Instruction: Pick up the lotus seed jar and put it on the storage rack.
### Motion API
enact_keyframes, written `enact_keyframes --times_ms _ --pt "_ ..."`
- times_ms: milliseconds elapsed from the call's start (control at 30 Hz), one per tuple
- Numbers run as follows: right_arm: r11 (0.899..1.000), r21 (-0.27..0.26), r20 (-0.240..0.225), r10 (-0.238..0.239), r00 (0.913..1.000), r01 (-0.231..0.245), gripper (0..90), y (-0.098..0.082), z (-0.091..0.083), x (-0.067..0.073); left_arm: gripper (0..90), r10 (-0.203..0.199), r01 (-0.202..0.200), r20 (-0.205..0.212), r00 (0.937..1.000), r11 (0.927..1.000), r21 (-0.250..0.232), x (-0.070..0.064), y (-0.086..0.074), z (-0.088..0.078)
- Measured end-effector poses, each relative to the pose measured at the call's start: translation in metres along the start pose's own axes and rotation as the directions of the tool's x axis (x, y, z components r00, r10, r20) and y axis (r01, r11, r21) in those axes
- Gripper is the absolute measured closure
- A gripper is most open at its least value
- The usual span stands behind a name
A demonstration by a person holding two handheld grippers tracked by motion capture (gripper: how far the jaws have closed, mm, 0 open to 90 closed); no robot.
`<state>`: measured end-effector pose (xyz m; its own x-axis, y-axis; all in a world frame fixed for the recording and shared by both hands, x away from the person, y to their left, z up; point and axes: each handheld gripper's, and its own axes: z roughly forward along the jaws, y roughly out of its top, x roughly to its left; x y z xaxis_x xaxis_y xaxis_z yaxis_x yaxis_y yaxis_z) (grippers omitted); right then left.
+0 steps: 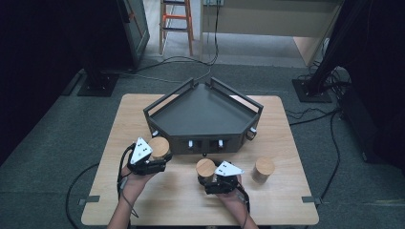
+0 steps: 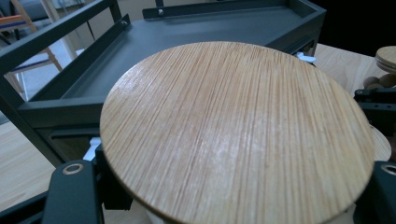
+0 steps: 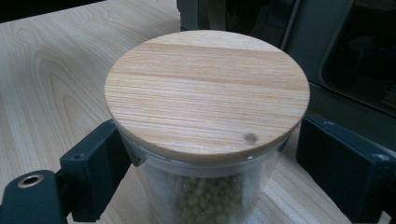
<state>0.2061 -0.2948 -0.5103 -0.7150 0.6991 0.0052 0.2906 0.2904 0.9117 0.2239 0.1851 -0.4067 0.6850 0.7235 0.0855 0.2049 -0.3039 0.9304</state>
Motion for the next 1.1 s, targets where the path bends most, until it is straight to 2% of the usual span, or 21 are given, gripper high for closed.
enact_keyframes --times_ms 700,1100 --pt "1.0 -0.003 -0.001 0.004 1.0 -0.004 11.0 0.0 0.0 0.0 25.1 0.028 -0.028 -0.001 0.9996 0.9996 -0.008 0.004 0.018 0.008" --pt "1.0 -0.003 -0.002 0.007 1.0 -0.007 10.9 0.0 0.0 0.0 25.1 0.022 -0.022 0.005 0.9997 0.9995 -0.022 0.012 0.028 0.014"
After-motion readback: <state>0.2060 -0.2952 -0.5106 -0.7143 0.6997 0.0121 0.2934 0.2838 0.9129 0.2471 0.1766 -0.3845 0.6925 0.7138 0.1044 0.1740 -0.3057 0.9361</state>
